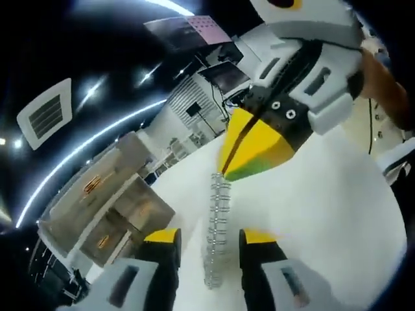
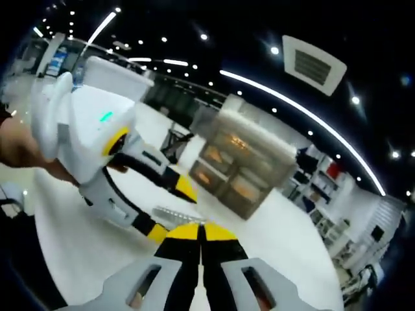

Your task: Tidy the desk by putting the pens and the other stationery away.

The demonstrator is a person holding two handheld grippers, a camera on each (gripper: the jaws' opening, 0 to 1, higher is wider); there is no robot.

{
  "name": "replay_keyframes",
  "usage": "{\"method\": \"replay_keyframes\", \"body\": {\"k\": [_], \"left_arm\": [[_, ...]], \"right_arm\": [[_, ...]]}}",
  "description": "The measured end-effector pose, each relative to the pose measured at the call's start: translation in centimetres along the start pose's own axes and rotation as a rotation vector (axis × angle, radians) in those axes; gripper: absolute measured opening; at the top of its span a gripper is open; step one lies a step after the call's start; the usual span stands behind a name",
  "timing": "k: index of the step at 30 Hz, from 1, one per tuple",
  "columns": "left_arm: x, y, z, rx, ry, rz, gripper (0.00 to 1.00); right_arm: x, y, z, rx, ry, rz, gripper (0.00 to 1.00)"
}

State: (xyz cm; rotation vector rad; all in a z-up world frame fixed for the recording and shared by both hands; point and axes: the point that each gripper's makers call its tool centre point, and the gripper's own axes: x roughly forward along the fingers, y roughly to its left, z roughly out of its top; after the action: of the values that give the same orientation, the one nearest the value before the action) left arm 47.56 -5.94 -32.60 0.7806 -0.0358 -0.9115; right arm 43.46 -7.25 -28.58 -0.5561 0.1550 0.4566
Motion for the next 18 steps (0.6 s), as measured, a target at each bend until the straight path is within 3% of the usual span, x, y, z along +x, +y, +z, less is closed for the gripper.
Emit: {"method": "replay_keyframes", "body": {"k": [8,10,18], "left_arm": [[0.41,-0.57,-0.58,0.048,0.014,-0.006,0.21],[0.41,-0.66,-0.66,0.063,0.018,-0.006,0.13],[0.62,-0.72,-0.99,0.151,0.053,0.027,0.12]], "right_arm": [[-0.19,0.30,0.18,0.012,-0.008,0.012,0.00],[-0.25,0.35,0.14,0.013,-0.007,0.014,0.00],[-0.18,0.70,-0.55,0.017,0.001,0.026,0.00]]}}
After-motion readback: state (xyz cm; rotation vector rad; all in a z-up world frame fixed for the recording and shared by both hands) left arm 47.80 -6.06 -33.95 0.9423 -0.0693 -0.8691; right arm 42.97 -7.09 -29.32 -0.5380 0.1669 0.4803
